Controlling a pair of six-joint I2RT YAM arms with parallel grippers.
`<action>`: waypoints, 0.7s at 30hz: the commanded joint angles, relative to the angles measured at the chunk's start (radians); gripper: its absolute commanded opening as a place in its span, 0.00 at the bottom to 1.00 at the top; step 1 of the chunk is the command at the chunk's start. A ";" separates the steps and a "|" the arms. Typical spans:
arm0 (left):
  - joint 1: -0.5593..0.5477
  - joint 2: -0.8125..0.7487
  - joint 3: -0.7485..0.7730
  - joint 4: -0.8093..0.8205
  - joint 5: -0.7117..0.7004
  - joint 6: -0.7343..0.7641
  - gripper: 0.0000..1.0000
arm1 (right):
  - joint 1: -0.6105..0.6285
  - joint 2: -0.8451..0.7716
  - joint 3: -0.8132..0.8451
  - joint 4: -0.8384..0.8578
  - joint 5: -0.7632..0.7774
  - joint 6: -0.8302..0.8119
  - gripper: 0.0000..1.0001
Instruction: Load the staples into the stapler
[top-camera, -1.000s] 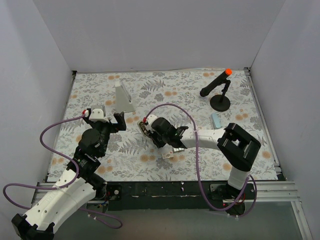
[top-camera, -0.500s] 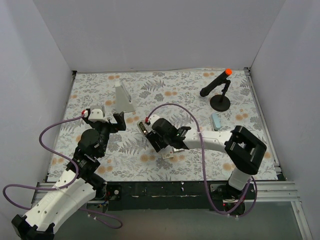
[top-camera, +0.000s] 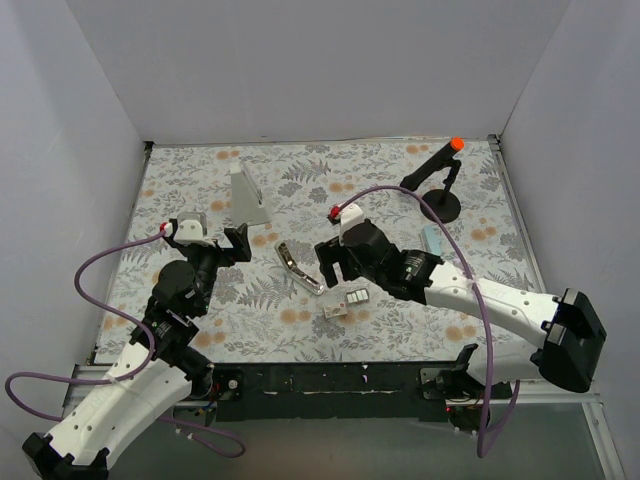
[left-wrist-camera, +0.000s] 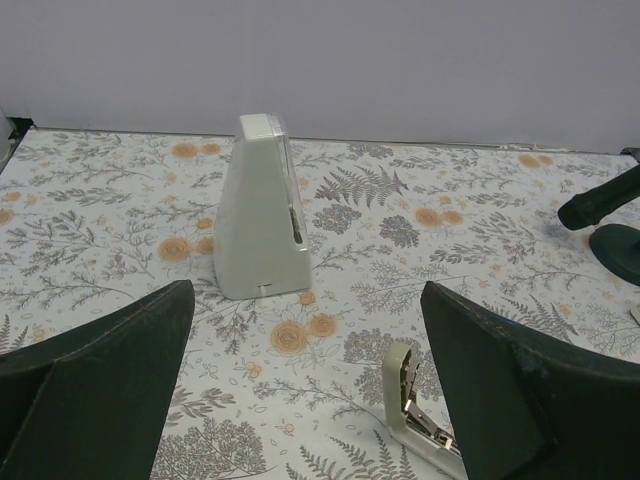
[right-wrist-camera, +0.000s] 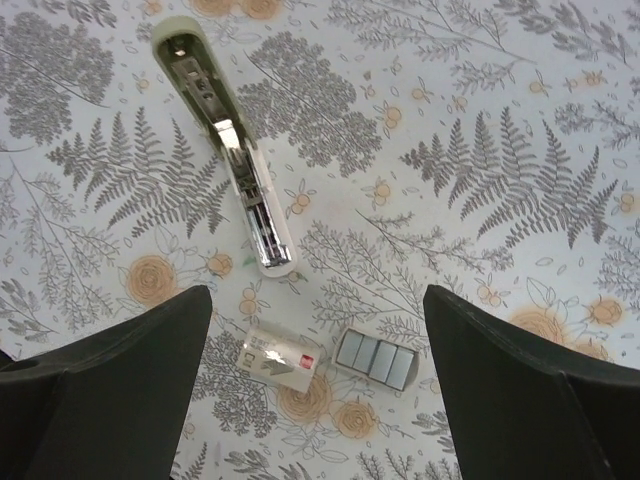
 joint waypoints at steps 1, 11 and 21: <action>0.005 -0.011 -0.006 -0.008 0.020 -0.006 0.98 | -0.038 0.018 0.027 -0.210 -0.005 0.106 0.91; 0.005 -0.019 -0.008 -0.012 0.046 -0.014 0.98 | -0.124 0.167 0.070 -0.331 -0.105 0.155 0.66; 0.006 -0.028 -0.006 -0.015 0.060 -0.017 0.98 | -0.124 0.302 0.095 -0.341 -0.123 0.151 0.47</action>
